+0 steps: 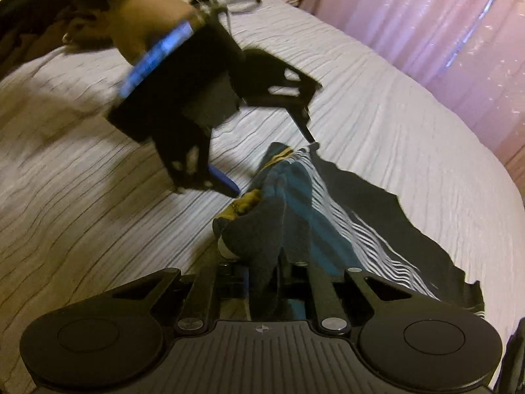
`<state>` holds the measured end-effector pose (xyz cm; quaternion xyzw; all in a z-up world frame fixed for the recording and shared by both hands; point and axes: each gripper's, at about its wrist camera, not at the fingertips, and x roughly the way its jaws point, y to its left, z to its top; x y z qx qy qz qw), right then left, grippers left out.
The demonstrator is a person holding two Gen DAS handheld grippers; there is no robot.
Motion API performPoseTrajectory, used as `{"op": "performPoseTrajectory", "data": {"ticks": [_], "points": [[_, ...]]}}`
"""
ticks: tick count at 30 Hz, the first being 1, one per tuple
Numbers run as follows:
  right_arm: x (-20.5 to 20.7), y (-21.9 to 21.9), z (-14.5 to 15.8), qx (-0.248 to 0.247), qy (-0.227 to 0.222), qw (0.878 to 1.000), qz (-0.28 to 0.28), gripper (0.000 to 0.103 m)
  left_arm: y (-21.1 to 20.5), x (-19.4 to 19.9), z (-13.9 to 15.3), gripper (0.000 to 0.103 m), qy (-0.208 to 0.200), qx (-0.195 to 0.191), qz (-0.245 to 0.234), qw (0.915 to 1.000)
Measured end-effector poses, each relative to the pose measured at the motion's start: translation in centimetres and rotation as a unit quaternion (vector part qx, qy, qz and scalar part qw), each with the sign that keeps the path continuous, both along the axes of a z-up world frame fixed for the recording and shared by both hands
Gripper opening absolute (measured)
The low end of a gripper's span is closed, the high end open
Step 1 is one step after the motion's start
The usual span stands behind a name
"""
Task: Fold clothes
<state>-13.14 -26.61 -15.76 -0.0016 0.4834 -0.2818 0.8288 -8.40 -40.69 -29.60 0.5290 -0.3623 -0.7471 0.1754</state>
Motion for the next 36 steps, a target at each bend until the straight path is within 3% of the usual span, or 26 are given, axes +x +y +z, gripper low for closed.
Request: {"op": "performPoseTrajectory", "data": {"ticks": [2, 4, 7, 17, 22, 26, 31, 36], "points": [[0.3, 0.1, 0.8, 0.003, -0.007, 1.0, -0.005, 0.012, -1.3, -0.6, 0.0, 0.079, -0.005, 0.014, -0.009, 0.9999], [0.1, 0.3, 1.0, 0.006, -0.011, 1.0, -0.009, 0.012, -2.4, -1.0, 0.0, 0.033, -0.013, 0.031, -0.012, 0.9993], [-0.7, 0.9, 1.9, 0.013, -0.018, 1.0, -0.015, 0.012, -2.7, -1.2, 0.6, 0.017, -0.02, 0.055, -0.006, 0.9982], [-0.8, 5.1, 5.1, 0.049, -0.047, 0.998, 0.01, 0.01, 3.3, 1.5, 8.3, 0.014, 0.003, 0.073, 0.039, 0.9966], [-1.0, 8.3, 7.8, 0.105, -0.098, 0.99, 0.018, 0.01, 7.0, 3.6, 11.9, 0.014, -0.01, 0.11, 0.061, 0.992], [-2.6, 7.4, 10.2, 0.136, -0.159, 0.977, -0.03, 0.01, 5.5, 2.3, 15.5, 0.014, 0.0, 0.115, 0.08, 0.9901], [-9.1, 3.2, 13.7, 0.136, -0.255, 0.944, -0.158, 0.01, -0.3, -4.0, 20.1, 0.015, -0.003, 0.109, 0.06, 0.9922], [-17.7, -1.6, 13.3, 0.156, -0.329, 0.888, -0.281, 0.01, -6.2, -13.2, 20.8, 0.016, -0.025, 0.117, 0.035, 0.9922]]}}
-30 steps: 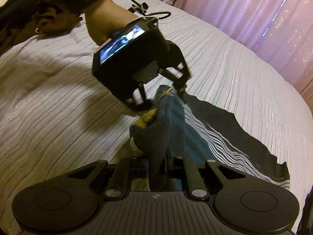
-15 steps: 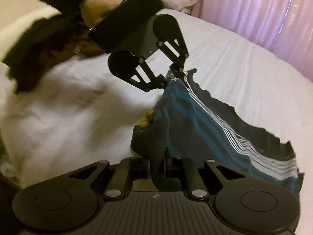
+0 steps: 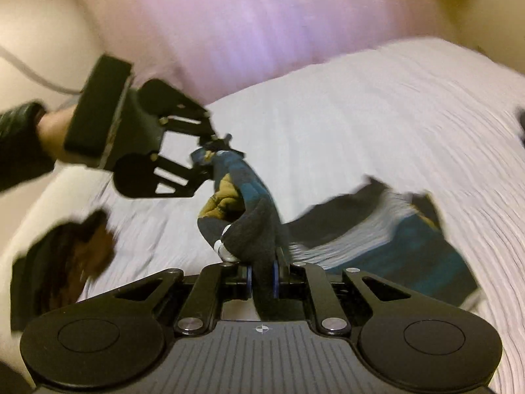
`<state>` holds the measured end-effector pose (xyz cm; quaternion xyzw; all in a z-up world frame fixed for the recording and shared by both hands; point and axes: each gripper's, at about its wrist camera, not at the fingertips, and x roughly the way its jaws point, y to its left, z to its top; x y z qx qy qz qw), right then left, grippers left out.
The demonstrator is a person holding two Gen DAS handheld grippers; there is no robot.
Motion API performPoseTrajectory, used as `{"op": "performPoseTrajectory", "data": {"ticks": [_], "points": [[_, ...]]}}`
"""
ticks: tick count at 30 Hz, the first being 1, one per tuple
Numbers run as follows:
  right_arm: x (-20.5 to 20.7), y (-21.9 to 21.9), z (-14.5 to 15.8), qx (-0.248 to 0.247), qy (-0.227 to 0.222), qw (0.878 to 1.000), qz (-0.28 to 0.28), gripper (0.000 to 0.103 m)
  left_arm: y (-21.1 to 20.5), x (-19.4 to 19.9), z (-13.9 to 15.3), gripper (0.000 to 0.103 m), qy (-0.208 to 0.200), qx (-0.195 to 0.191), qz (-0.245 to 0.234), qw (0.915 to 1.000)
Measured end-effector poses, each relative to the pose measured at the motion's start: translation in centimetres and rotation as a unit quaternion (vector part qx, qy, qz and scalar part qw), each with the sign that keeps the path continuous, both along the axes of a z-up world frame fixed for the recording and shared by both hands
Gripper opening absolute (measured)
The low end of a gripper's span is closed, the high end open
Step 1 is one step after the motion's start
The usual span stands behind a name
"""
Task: Fold clothes
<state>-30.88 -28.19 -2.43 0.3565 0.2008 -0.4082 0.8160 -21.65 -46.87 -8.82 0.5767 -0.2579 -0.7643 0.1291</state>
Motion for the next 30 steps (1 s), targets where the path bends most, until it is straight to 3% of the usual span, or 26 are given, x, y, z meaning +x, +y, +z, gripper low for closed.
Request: {"op": "performPoseTrajectory", "data": {"ticks": [5, 10, 16, 18, 23, 25, 26, 27, 30], "points": [[-7.7, -4.6, -3.9, 0.063, -0.052, 0.993, -0.082, 0.01, -5.0, -8.0, -4.1, 0.016, -0.027, 0.041, -0.015, 0.9987], [-13.7, -6.9, -8.5, 0.124, -0.088, 0.977, -0.148, 0.01, -8.2, -13.8, -9.6, 0.016, -0.061, 0.087, -0.027, 0.994], [-18.0, -8.1, -11.8, 0.166, -0.118, 0.958, -0.201, 0.01, -9.8, -17.2, -13.2, 0.016, -0.072, 0.114, -0.034, 0.9903], [-18.9, -8.3, -13.4, 0.184, -0.126, 0.951, -0.214, 0.01, -10.3, -17.5, -14.5, 0.022, -0.074, 0.122, -0.027, 0.9895], [-20.0, -8.3, -14.8, 0.21, -0.147, 0.932, -0.257, 0.011, -12.6, -16.7, -13.4, 0.04, -0.021, 0.142, 0.046, 0.9886], [-19.6, -8.0, -14.0, 0.209, -0.126, 0.936, -0.254, 0.023, -13.5, -15.1, -11.9, 0.047, 0.011, 0.144, 0.081, 0.9862], [-19.3, -7.8, -13.5, 0.204, -0.11, 0.939, -0.255, 0.044, -14.0, -14.3, -11.2, 0.047, 0.027, 0.146, 0.101, 0.9838], [-19.2, -7.5, -13.2, 0.201, -0.099, 0.938, -0.264, 0.053, -14.7, -13.5, -10.6, 0.048, 0.045, 0.149, 0.124, 0.98], [-19.3, -6.4, -12.3, 0.205, -0.095, 0.929, -0.292, 0.054, -16.4, -9.7, -8.8, 0.058, 0.102, 0.167, 0.206, 0.9588]]}}
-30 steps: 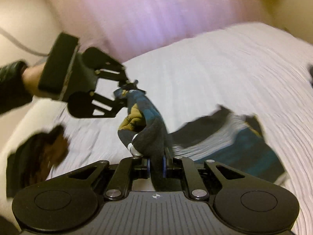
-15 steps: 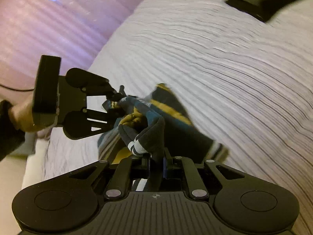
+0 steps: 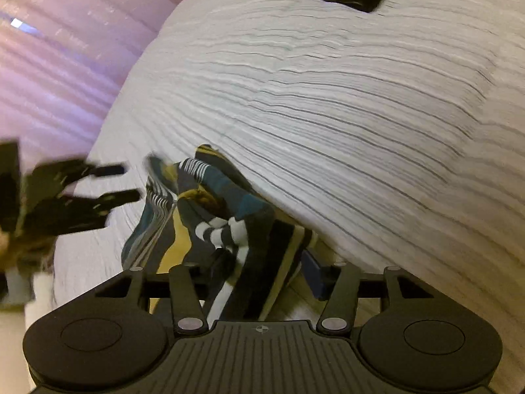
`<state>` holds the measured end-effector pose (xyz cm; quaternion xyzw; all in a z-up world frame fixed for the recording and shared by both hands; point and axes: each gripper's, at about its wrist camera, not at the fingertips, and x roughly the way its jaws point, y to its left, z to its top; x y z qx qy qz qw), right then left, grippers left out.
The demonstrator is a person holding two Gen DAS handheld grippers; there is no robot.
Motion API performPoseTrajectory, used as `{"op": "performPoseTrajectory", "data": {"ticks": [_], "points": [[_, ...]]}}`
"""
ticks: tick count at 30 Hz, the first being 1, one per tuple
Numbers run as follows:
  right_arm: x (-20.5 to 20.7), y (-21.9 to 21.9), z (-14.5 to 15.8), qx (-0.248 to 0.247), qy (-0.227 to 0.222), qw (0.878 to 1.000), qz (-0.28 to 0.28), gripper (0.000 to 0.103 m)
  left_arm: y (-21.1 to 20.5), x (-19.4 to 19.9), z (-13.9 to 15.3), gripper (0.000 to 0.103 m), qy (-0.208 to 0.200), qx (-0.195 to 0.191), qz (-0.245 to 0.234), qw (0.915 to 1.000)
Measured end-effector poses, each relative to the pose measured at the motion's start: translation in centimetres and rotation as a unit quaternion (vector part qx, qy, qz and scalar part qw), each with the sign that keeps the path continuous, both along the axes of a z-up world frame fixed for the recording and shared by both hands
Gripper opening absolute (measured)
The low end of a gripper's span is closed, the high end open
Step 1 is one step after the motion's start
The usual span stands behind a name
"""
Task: Fold clothes
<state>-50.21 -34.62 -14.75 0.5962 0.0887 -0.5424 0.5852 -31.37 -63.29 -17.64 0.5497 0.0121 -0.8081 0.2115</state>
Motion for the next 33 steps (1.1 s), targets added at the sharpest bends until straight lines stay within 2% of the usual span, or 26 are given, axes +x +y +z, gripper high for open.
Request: {"op": "performPoseTrajectory", "data": {"ticks": [3, 6, 8, 10, 11, 14, 16, 18, 20, 22, 23, 26, 28, 29, 31, 32, 33], "points": [[0.3, 0.8, 1.0, -0.007, 0.001, 1.0, -0.003, 0.054, -0.2, 3.6, 0.1, 0.058, 0.017, 0.024, 0.065, 0.9975], [1.2, 0.4, 1.4, -0.026, -0.01, 1.0, 0.009, 0.054, 0.6, 6.5, -1.3, 0.057, 0.019, 0.059, 0.109, 0.9921], [1.1, -0.5, 0.7, -0.021, -0.021, 0.999, -0.014, 0.053, 1.4, 7.4, -2.7, 0.056, 0.013, 0.07, 0.125, 0.9896], [0.5, -1.6, -0.4, -0.007, -0.023, 0.999, -0.037, 0.033, 1.6, 7.8, -4.0, 0.055, 0.008, 0.079, 0.14, 0.9869], [0.1, -2.2, -0.9, 0.002, -0.018, 0.999, -0.043, 0.029, 1.3, 7.8, -4.7, 0.055, 0.008, 0.081, 0.148, 0.9856], [-0.7, -3.6, -2.8, 0.024, -0.008, 0.999, -0.037, 0.029, 0.1, 8.0, -6.6, 0.057, 0.015, 0.079, 0.174, 0.9814], [-0.8, -4.1, -3.8, 0.025, 0.005, 1.0, -0.016, 0.03, -0.6, 8.0, -7.7, 0.057, 0.021, 0.081, 0.187, 0.9788], [-1.0, -4.1, -3.9, 0.027, 0.002, 0.999, -0.019, 0.03, -1.0, 8.2, -8.4, 0.057, 0.028, 0.081, 0.197, 0.9767], [-1.2, -3.9, -3.7, 0.03, -0.002, 0.999, -0.025, 0.032, -0.8, 9.0, -7.2, 0.055, 0.031, 0.073, 0.198, 0.9769], [-0.7, -3.1, -2.1, 0.031, 0.019, 0.999, -0.028, 0.045, -0.6, 9.9, -6.1, 0.051, 0.034, 0.064, 0.2, 0.9771], [-0.4, -2.5, -1.0, 0.029, 0.034, 0.999, -0.028, 0.055, -0.4, 10.4, -5.4, 0.051, 0.036, 0.059, 0.199, 0.9775], [1.5, -0.8, 2.6, 0.007, 0.08, 0.997, 0.0, 0.056, 1.3, 12.7, -3.0, 0.053, 0.044, 0.034, 0.184, 0.9814], [4.6, 0.5, 5.0, -0.024, 0.143, 0.986, 0.079, 0.056, 3.2, 13.9, -2.0, 0.058, 0.036, 0.003, 0.151, 0.9878], [6.6, 1.4, 5.9, -0.044, 0.177, 0.975, 0.13, 0.056, 4.3, 14.2, -1.8, 0.06, 0.029, -0.016, 0.126, 0.9914], [10.6, 3.2, 7.1, -0.079, 0.233, 0.943, 0.224, 0.059, 6.9, 14.8, -2.1, 0.073, 0.013, -0.053, 0.069, 0.9961], [13.1, 4.5, 7.4, -0.097, 0.263, 0.919, 0.277, 0.07, 8.2, 14.9, -2.5, 0.077, 0.004, -0.073, 0.037, 0.9966], [15.0, 5.6, 7.2, -0.109, 0.283, 0.901, 0.311, 0.081, 9.5, 15.0, -3.1, 0.082, -0.007, -0.095, 0.0, 0.9954]]}}
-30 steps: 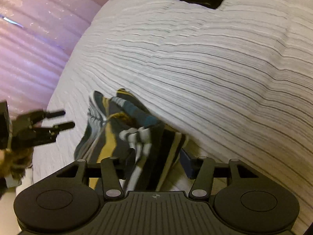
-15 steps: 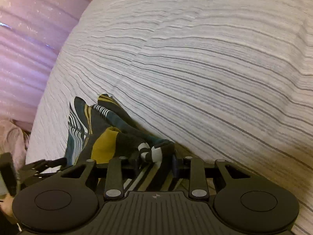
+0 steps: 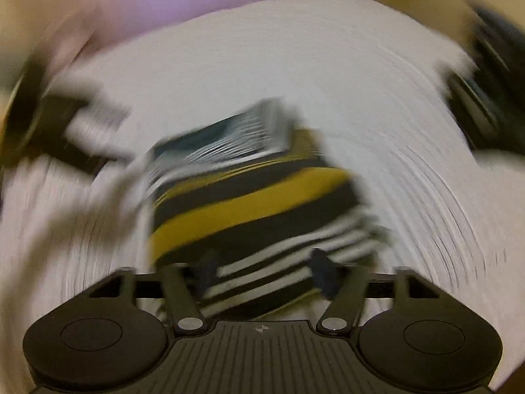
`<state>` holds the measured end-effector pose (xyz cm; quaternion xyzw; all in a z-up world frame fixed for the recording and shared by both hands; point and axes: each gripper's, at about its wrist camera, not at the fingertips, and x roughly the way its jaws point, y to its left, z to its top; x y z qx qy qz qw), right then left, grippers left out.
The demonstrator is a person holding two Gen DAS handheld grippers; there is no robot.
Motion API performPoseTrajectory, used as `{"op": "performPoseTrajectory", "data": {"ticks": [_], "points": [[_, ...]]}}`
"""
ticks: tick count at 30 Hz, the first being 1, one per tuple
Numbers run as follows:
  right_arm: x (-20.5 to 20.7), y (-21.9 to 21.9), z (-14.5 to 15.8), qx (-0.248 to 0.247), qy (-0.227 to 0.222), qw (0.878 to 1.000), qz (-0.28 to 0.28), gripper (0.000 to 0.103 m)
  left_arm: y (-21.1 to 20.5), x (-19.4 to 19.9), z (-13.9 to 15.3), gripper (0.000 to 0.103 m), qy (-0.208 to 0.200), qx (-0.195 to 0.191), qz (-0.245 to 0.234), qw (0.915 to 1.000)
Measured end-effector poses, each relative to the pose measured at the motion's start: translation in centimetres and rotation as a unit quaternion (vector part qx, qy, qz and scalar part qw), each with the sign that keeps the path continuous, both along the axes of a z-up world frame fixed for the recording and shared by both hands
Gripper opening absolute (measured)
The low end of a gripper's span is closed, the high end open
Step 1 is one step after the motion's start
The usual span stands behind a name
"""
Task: Fold clothes
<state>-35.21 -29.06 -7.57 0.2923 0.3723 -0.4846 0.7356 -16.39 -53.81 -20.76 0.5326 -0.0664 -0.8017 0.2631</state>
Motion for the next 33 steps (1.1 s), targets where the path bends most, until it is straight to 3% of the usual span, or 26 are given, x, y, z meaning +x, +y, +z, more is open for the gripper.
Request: {"op": "performPoseTrajectory", "data": {"ticks": [3, 5, 8, 12, 13, 15, 16, 18, 23, 24, 30, 33], "points": [[5.8, 2.8, -1.5, -0.02, 0.065, 0.992, 0.107, 0.082, 3.2, 0.1, -2.0, 0.083, -0.036, -0.043, -0.088, 0.9945], [8.7, 3.7, -3.0, -0.027, 0.103, 0.983, 0.149, 0.082, 4.6, 0.2, -3.2, 0.084, -0.047, -0.063, -0.128, 0.9887], [12.3, 4.7, -6.4, -0.062, 0.203, 0.958, 0.195, 0.082, 6.2, 0.2, -4.8, 0.088, -0.055, -0.094, -0.179, 0.9777], [13.2, 4.9, -10.4, -0.095, 0.33, 0.914, 0.218, 0.081, 7.0, 0.0, -6.7, 0.091, -0.067, -0.138, -0.229, 0.9612], [12.6, 4.6, -10.7, -0.096, 0.333, 0.912, 0.217, 0.081, 7.0, -0.1, -7.2, 0.092, -0.07, -0.148, -0.239, 0.9572], [11.4, 4.0, -11.3, -0.098, 0.339, 0.911, 0.215, 0.058, 6.3, -0.6, -8.2, 0.092, -0.071, -0.163, -0.248, 0.9523], [10.7, 3.5, -11.2, -0.09, 0.322, 0.917, 0.215, 0.053, 6.0, -1.0, -8.7, 0.092, -0.071, -0.169, -0.251, 0.9505], [9.1, 3.2, -9.9, -0.089, 0.293, 0.925, 0.225, 0.03, 5.5, -1.7, -9.0, 0.091, -0.074, -0.179, -0.252, 0.9483], [5.5, 2.8, -5.1, -0.089, 0.259, 0.933, 0.231, 0.024, 5.3, -3.8, -8.5, 0.074, -0.076, -0.193, -0.242, 0.9479], [4.3, 2.7, -4.3, -0.088, 0.26, 0.933, 0.232, 0.024, 5.5, -4.4, -8.5, 0.062, -0.08, -0.189, -0.239, 0.9491], [-1.8, 3.0, -1.6, -0.078, 0.28, 0.921, 0.261, 0.023, 9.1, -7.8, -6.8, 0.027, -0.079, -0.136, -0.212, 0.9645], [-4.3, 3.3, -1.6, -0.071, 0.284, 0.912, 0.288, 0.023, 11.8, -9.5, -5.8, 0.02, -0.077, -0.109, -0.162, 0.9776]]}}
